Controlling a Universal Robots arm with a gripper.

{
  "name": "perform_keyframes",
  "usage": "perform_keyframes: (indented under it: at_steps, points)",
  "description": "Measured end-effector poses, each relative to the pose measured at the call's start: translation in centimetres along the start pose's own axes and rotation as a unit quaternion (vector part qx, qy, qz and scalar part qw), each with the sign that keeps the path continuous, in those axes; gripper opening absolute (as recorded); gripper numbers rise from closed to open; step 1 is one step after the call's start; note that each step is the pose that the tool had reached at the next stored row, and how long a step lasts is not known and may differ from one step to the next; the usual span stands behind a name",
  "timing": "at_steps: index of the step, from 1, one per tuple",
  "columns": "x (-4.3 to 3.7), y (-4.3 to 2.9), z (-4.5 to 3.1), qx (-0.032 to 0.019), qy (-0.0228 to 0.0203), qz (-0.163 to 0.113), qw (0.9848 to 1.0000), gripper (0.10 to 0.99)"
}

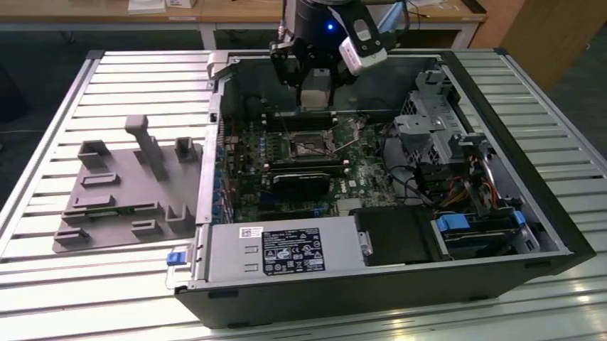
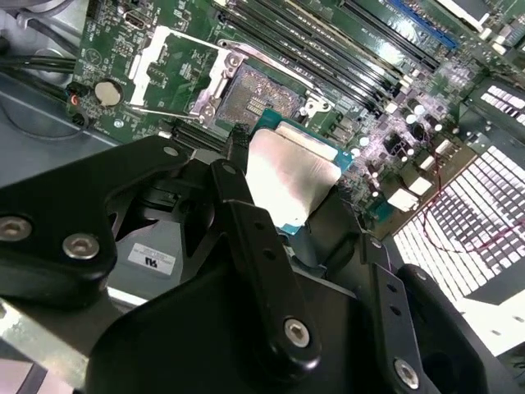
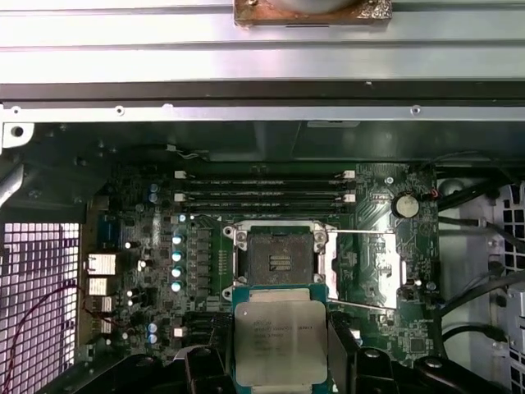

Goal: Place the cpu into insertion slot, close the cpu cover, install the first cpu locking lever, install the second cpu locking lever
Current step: 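Place the cpu into insertion slot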

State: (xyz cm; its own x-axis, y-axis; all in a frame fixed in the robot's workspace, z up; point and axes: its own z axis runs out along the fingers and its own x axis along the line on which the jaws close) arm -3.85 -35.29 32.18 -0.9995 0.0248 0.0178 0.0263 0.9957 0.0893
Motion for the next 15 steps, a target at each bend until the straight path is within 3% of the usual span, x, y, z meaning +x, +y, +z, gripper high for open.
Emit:
perform_keyframes:
  at_steps: [15]
  points:
    - [-0.28, 0.10, 3.11, 0.0001, 0.0000, 0.000, 1.0000, 0.541]
